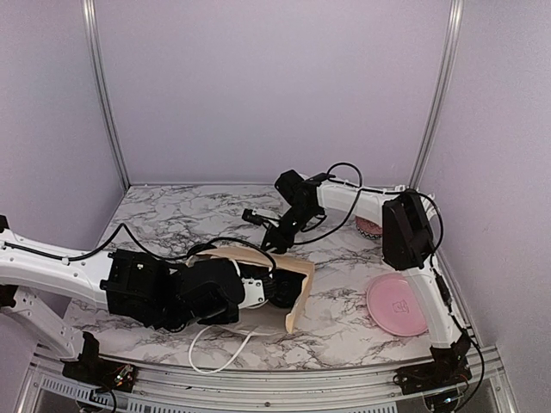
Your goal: Pack the takeout coffee
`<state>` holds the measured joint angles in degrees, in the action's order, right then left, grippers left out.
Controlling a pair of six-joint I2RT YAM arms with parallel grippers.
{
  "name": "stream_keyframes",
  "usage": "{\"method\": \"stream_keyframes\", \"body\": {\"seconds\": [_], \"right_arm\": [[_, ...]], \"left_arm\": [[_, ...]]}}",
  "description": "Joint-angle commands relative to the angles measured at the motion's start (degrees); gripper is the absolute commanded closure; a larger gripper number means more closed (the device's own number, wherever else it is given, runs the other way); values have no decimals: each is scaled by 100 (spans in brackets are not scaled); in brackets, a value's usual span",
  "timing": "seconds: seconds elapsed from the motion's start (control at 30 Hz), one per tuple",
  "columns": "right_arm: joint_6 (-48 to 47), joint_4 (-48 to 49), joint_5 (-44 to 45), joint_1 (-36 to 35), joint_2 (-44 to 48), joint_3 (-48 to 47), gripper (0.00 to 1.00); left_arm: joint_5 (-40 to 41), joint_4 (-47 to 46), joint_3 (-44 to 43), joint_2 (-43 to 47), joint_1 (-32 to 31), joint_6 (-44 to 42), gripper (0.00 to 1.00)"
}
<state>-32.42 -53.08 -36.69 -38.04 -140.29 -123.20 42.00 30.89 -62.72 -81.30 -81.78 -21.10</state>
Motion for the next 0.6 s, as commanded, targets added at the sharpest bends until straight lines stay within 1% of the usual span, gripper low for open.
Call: {"method": "stream_keyframes", "body": {"seconds": [0.0, 0.3, 0.57], "right_arm": [[-94, -231, -297, -97, -186, -132, 58], [-173, -250, -458, -162, -252, -55, 58], [-223, -292, -603, -217, -271, -32, 58]], "left_arm": [[-35, -510, 156, 89, 95, -346, 52], [-242, -971, 424, 66, 222, -553, 52], [-315, -1161, 674, -53, 383, -641, 52]]}}
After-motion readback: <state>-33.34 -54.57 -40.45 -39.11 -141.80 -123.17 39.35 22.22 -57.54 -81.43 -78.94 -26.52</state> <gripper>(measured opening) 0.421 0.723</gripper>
